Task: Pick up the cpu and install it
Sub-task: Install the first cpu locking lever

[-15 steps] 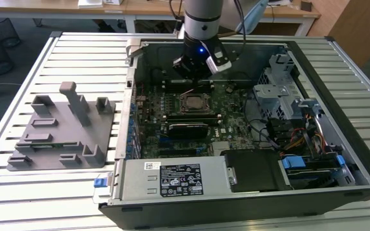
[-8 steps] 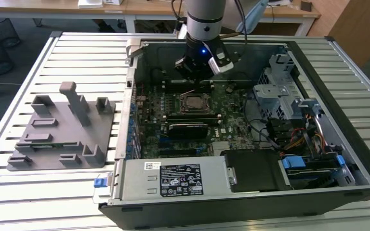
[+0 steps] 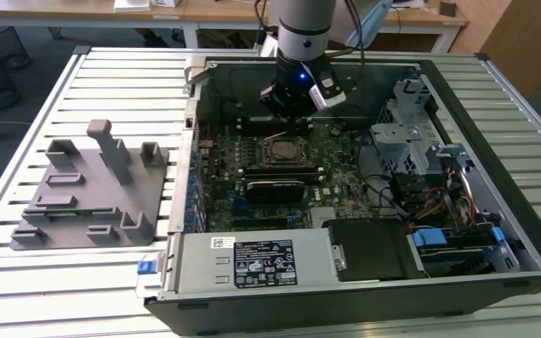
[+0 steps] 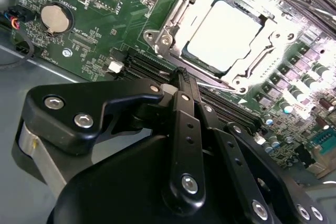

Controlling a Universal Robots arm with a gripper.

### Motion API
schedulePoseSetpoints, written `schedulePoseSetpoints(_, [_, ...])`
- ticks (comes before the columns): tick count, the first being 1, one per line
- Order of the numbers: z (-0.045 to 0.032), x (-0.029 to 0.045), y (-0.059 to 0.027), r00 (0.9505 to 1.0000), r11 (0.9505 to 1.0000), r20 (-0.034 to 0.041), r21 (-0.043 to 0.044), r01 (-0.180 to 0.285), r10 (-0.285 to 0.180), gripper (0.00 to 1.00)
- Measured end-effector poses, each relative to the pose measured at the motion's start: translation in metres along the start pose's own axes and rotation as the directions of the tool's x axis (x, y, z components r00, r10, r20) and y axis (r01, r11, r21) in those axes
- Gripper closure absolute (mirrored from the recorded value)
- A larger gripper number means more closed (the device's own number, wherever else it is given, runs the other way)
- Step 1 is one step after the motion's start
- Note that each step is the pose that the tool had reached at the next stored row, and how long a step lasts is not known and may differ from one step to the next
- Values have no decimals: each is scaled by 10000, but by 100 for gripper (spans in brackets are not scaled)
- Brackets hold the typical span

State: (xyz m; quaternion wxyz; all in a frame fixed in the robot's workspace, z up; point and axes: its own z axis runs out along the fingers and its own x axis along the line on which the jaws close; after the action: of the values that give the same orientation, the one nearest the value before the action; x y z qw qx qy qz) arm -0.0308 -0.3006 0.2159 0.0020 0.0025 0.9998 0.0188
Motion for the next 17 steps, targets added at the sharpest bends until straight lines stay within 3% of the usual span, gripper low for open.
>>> schedulePoseSetpoints(17, [107, -37, -4, 10000, 10000, -1, 1, -1, 1, 88])
